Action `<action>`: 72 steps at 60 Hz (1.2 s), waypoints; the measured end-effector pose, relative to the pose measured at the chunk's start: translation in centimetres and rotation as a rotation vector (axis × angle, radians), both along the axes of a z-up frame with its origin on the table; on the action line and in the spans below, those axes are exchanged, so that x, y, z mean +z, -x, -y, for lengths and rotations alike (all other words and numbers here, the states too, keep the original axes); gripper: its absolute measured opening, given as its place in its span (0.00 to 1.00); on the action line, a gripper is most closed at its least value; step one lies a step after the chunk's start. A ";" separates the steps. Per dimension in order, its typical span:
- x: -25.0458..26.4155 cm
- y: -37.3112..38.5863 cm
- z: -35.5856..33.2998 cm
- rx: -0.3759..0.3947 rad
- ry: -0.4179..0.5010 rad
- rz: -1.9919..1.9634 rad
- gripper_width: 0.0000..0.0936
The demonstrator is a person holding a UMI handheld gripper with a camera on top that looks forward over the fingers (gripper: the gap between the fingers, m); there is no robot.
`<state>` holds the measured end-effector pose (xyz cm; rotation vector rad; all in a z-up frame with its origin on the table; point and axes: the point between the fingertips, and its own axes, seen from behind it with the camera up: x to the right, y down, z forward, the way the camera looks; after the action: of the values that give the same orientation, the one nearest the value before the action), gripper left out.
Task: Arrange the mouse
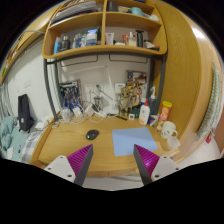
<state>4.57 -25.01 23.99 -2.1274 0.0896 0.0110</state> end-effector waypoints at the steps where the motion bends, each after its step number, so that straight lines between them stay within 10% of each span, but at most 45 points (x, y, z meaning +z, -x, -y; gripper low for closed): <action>1: -0.3 0.6 -0.7 -0.005 0.015 0.006 0.88; 30: -16.7 11.5 -14.4 0.027 0.207 -0.051 0.88; 72: -25.0 17.0 -31.9 0.020 0.358 -0.032 0.88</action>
<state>-12.40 6.85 -1.05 -2.4864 0.0948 0.0435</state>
